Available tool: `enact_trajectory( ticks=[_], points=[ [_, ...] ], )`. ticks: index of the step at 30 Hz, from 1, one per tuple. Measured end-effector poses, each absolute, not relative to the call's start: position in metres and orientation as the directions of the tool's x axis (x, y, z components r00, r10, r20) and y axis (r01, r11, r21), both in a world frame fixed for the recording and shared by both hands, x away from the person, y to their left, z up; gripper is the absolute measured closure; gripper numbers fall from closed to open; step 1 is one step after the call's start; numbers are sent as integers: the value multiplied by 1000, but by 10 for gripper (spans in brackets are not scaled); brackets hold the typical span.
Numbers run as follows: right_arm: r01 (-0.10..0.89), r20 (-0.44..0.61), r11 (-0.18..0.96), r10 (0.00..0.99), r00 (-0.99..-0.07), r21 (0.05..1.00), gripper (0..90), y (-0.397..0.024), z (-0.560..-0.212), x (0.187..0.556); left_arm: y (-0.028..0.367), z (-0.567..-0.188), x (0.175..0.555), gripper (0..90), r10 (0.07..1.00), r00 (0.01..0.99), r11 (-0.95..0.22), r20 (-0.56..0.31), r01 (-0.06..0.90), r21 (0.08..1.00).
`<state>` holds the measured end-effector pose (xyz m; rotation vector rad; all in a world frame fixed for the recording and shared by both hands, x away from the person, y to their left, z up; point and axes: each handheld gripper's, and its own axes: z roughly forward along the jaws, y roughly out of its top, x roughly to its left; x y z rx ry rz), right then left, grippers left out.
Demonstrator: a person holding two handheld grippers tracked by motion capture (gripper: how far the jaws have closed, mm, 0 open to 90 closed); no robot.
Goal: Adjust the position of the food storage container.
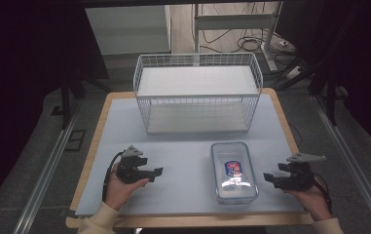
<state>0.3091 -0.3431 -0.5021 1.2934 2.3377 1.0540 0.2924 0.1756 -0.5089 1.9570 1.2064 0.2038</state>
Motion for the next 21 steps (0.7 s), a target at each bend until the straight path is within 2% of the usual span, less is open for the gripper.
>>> enact_trajectory(
  ticks=[5, 7, 8, 9, 11, 12, 13, 14, 15, 21],
  points=[
    [624, 112, 340, 814, -570, 704, 243, -345, -503, 311, 178, -510, 294, 214, 812, 521, -213, -263, 684, 697],
    [626, 123, 338, 809, -575, 703, 284, -346, -502, 311, 179, -510, 294, 214, 813, 518, -209, -265, 685, 698],
    [625, 130, 343, 800, -585, 701, 359, -347, -501, 310, 180, -511, 294, 214, 815, 515, -205, -267, 686, 699],
    [625, 130, 343, 800, -585, 701, 359, -347, -501, 310, 180, -511, 294, 214, 815, 515, -205, -267, 686, 699],
    [626, 138, 354, 789, -599, 695, 430, -347, -499, 309, 181, -511, 293, 216, 815, 516, -205, -266, 685, 700],
    [622, 133, 374, 778, -615, 688, 529, -347, -496, 307, 183, -511, 291, 219, 816, 515, -206, -263, 684, 700],
    [622, 133, 374, 778, -615, 688, 529, -347, -496, 307, 183, -511, 291, 220, 816, 515, -206, -263, 684, 700],
    [615, 131, 405, 755, -642, 677, 616, -346, -493, 306, 185, -511, 288, 223, 819, 512, -205, -259, 682, 702],
    [610, 126, 421, 746, -653, 671, 656, -346, -492, 305, 185, -511, 288, 223, 819, 512, -205, -259, 682, 702],
    [589, 92, 498, 709, -699, 637, 830, -341, -484, 301, 193, -513, 281, 226, 826, 506, -207, -247, 681, 702]
  ],
)
